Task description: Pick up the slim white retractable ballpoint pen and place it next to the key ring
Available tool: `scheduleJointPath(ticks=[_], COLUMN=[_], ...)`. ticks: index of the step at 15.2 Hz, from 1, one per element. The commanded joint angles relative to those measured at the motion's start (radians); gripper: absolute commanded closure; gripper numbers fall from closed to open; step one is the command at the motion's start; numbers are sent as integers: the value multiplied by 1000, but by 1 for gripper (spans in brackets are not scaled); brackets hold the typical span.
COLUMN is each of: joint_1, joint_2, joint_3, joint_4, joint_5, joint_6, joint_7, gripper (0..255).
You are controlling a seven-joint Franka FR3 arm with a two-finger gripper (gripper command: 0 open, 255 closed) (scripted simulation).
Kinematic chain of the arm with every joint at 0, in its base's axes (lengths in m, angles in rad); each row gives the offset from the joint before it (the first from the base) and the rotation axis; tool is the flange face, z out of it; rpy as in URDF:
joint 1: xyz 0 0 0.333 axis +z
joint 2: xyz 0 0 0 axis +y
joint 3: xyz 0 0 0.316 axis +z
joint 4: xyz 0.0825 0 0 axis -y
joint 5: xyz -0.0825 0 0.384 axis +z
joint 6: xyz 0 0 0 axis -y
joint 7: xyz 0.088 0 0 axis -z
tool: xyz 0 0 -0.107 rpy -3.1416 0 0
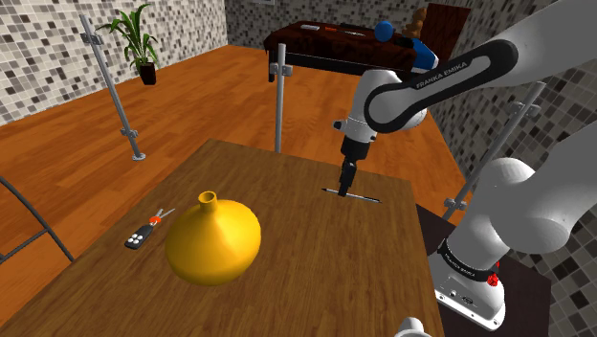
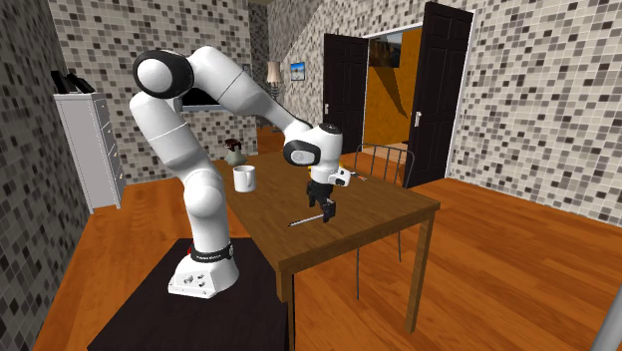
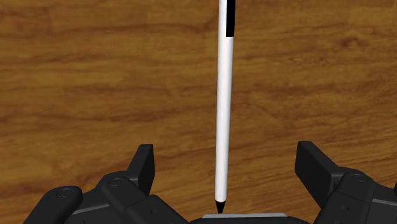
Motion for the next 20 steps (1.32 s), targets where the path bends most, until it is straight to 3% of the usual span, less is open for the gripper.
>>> scheduleJointPath(ticks=[1,4,5,14,20], joint_1=[0,0,0,0,-14], joint_2=[1,1,1,1,-61], joint_3=[0,0,0,0,10], joint_4=[-1,-1,-1,-1,38], joint_5=[1,1,1,1,-28], joint_6=[2,1,1,2,-93], joint_7=[0,0,0,0,38], gripper=[0,0,255,255,255])
